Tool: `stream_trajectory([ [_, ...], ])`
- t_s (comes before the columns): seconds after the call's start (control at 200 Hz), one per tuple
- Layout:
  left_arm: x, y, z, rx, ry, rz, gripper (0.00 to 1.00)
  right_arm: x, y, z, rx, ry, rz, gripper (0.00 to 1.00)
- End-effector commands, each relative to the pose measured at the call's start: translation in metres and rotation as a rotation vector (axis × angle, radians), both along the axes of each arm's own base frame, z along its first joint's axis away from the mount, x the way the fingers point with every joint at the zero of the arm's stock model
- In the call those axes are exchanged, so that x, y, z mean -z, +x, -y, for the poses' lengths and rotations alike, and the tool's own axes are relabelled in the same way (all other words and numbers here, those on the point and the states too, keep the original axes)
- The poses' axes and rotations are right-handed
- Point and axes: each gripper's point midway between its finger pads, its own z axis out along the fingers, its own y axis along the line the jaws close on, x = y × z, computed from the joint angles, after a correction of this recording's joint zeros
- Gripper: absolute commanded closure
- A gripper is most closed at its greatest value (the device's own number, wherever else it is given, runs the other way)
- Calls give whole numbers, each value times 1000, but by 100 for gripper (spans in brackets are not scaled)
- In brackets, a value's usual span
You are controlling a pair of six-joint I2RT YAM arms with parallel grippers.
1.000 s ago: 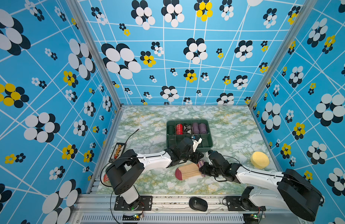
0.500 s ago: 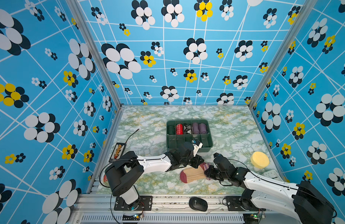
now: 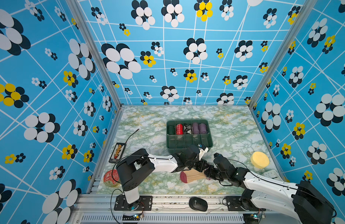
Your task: Roll the socks
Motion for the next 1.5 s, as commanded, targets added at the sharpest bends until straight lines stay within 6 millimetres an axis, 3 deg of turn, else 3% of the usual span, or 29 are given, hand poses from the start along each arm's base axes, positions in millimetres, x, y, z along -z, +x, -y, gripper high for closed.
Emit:
stream_trajectory([
  [0.0,1,-2,11,29,-10,-22,100,25,-15,22,22,-97,-64,100],
  [0.215,14,2,11,20,37,-21,100,26,-15,22,21,-98,-64,100],
  [0.565,51,7,6,8,119,-38,100,25,-14,22,19,-103,-58,100],
  [0.945,81,12,-11,-23,133,-66,100,19,-12,24,20,-110,-43,98],
  [1.234,90,10,-17,-27,139,-85,100,-12,-4,16,-14,-70,13,75],
  [1.494,94,11,-19,-34,142,-88,100,-42,-2,11,-53,-38,63,71],
])
